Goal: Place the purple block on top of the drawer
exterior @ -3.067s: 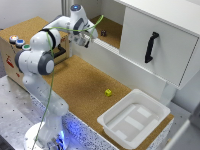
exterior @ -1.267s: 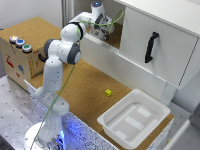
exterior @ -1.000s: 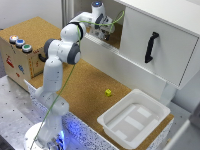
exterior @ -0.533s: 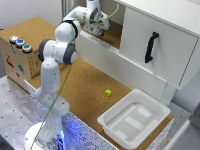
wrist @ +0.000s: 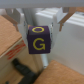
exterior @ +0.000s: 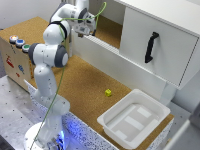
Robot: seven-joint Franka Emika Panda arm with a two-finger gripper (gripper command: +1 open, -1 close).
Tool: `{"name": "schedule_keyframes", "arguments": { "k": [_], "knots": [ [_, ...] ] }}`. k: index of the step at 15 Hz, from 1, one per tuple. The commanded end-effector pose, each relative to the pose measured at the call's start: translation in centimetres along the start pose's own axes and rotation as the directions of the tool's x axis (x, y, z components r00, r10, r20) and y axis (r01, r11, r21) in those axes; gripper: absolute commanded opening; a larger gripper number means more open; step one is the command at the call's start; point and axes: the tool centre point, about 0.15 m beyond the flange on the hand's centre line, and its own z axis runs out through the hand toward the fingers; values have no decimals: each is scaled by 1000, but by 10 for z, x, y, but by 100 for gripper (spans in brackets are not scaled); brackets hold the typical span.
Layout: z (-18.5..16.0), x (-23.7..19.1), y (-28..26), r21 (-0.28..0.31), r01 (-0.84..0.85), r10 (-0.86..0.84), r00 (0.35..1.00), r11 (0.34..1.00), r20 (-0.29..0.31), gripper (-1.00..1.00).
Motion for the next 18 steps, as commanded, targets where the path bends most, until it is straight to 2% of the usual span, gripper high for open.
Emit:
{"name": "schedule_keyframes", "arguments": {
  "k": [1, 3, 8, 12, 14, 15, 18],
  "knots": [
    [19, -20, -93, 32, 202, -200, 978, 979, -57, -100],
    [30, -6, -120, 48, 308, -304, 950, 950, -73, -100],
    [53, 32, -154, 134, 491, -479, 870, 861, -115, -100],
    [74, 30, -185, 206, 668, -667, 740, 715, -88, -100],
    [77, 27, -191, 202, 687, -691, 720, 697, -67, -100],
    [74, 26, -191, 198, 687, -687, 722, 699, -80, 100],
    [46, 17, -199, 182, 714, -704, 699, 676, -124, 100]
  ]
}}
